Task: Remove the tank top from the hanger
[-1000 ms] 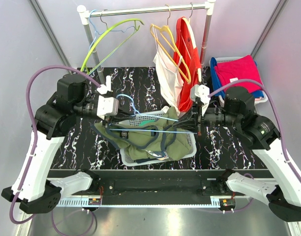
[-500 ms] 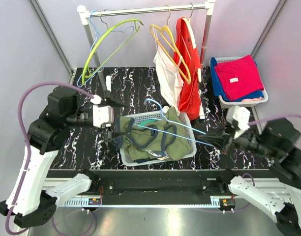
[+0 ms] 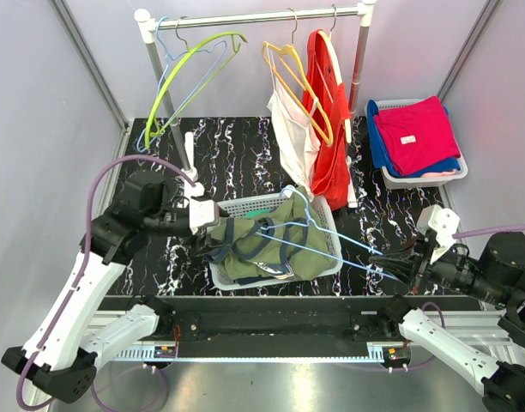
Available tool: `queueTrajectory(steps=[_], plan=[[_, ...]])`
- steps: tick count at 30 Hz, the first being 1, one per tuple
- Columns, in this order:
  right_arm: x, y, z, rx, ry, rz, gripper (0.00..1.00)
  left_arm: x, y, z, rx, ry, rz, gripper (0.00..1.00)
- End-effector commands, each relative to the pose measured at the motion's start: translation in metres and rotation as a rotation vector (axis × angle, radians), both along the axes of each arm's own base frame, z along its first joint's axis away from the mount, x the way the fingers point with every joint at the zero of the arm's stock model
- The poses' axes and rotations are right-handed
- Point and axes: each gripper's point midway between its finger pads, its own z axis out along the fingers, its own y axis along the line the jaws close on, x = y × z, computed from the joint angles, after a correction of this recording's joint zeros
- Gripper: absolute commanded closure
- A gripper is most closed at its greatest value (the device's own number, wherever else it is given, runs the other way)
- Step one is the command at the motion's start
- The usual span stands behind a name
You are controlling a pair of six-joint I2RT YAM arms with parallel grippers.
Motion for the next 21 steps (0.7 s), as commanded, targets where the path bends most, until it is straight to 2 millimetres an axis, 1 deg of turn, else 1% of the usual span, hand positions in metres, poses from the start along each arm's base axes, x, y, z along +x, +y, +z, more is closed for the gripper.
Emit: queueTrajectory(steps=[1,2,3,4,5,6,7,8,9,10,11,14,15,19,21], plan=[[0.002,-0.009,0.011,-0.005,-0.006,-0.05,1.0,0.01,-0.008,-0.004,-0.04,0.004,0.002,0.34],[0.003,-0.013,0.009,-0.024,0.0,-0.072,1.0,0.011,-0.008,-0.008,-0.033,0.01,0.011,0.37],[0.003,-0.017,0.013,-0.03,-0.014,-0.083,1.0,0.014,-0.008,-0.014,-0.028,0.016,0.015,0.43],[0.004,-0.02,0.015,-0.039,-0.015,-0.1,1.0,0.014,-0.008,-0.018,-0.023,0.027,0.021,0.46],[0.004,-0.03,0.015,-0.057,-0.012,-0.141,1.0,0.015,-0.008,-0.022,-0.022,0.039,0.028,0.48],[0.007,-0.033,0.014,-0.079,-0.002,-0.163,1.0,0.016,-0.01,-0.023,-0.026,0.046,0.029,0.49],[0.009,-0.037,0.013,-0.092,0.007,-0.192,1.0,0.016,-0.011,-0.032,-0.021,0.075,0.038,0.49],[0.012,-0.046,0.013,-0.103,0.004,-0.244,1.0,0.016,-0.011,-0.037,-0.016,0.083,0.04,0.49],[0.012,-0.05,0.014,-0.098,0.011,-0.268,1.0,0.017,-0.013,-0.041,-0.011,0.088,0.039,0.48],[0.014,-0.053,0.014,-0.101,0.014,-0.29,1.0,0.018,-0.012,-0.052,0.005,0.104,0.044,0.5],[0.015,-0.059,0.014,-0.103,0.018,-0.324,1.0,0.02,-0.01,-0.059,0.02,0.106,0.057,0.51],[0.019,-0.057,0.018,-0.074,0.018,-0.342,1.0,0.019,-0.011,-0.079,0.058,0.129,0.05,0.6],[0.02,-0.057,0.02,-0.055,0.012,-0.351,1.0,0.017,-0.013,-0.083,0.067,0.139,0.037,0.61],[0.027,-0.052,0.035,0.005,-0.041,-0.357,1.0,0.016,-0.02,-0.095,0.083,0.177,0.017,0.62],[0.031,-0.046,0.045,0.043,-0.071,-0.341,1.0,0.014,-0.022,-0.11,0.116,0.188,0.001,0.6]])
